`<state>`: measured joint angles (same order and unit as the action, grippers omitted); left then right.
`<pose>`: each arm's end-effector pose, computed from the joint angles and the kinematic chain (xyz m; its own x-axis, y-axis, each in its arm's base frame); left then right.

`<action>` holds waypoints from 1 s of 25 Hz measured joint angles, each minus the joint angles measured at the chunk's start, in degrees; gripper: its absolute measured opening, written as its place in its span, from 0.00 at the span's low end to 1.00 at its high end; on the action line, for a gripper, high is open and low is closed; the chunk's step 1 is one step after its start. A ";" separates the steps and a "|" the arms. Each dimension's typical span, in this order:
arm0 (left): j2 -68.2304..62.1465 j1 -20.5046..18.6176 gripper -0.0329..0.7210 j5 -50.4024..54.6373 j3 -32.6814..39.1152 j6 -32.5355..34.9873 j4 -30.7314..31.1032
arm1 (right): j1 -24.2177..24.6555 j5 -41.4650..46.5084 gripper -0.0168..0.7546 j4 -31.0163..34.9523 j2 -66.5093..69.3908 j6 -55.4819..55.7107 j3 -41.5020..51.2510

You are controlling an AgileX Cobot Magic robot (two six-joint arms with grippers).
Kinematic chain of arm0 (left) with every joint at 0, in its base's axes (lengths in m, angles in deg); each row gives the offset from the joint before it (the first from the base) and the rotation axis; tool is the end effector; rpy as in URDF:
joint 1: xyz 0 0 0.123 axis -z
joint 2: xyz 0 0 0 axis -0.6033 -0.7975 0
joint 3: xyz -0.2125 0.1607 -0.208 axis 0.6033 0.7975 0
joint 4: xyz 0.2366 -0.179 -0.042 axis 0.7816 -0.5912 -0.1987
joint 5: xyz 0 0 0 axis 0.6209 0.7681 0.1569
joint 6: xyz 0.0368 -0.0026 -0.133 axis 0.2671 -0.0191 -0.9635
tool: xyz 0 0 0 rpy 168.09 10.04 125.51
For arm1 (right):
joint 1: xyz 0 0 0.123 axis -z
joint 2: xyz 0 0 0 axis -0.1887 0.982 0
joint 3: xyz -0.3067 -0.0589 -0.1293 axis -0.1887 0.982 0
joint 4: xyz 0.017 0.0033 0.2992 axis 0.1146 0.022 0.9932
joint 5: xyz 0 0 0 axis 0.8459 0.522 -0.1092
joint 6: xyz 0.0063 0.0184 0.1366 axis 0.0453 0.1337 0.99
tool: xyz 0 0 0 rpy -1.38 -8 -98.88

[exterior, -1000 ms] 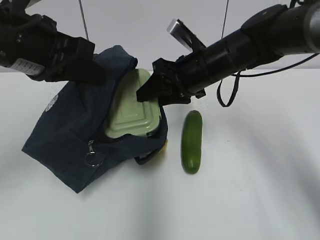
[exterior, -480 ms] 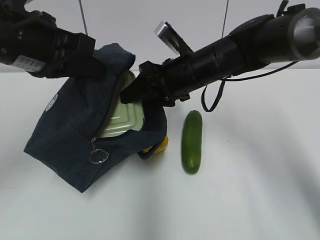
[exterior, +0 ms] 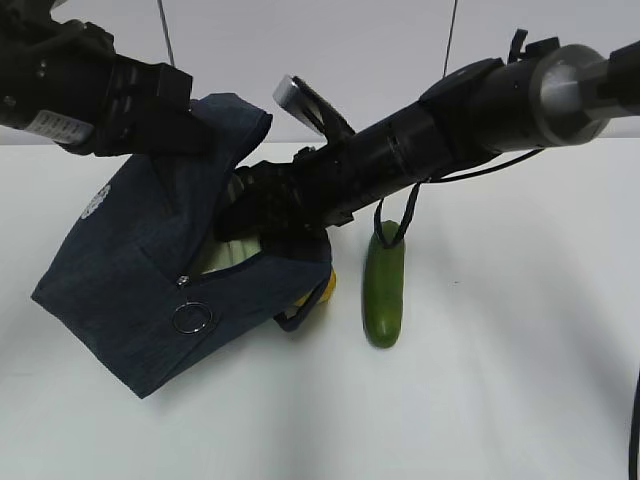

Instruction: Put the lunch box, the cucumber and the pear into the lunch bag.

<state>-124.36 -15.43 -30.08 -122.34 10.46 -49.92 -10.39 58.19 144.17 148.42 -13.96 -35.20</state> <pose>0.3231 -0.1849 0.3225 -0.7258 0.0981 -0.6809 0.4740 0.7887 -0.3915 0.4550 0.2877 0.1950 -0.8206 -0.1713 -0.5453 -0.5522 0.4837 0.6790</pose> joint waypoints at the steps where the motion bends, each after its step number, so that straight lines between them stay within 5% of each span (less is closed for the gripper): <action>1: 0.00 0.00 0.04 0.00 0.00 0.00 0.00 | 0.00 0.26 0.50 0.00 0.41 0.00 0.00; 12: 0.00 0.01 0.04 3.34 0.32 0.02 3.57 | 0.00 1.08 0.57 -1.93 1.48 0.00 0.00; 25: 0.00 0.01 0.04 7.23 0.90 -5.25 17.79 | 0.00 1.60 0.64 -4.65 1.48 0.00 -0.37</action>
<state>-124.36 -15.42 -22.85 -121.43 5.20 -32.13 -10.39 59.79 139.52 149.90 -13.96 -35.57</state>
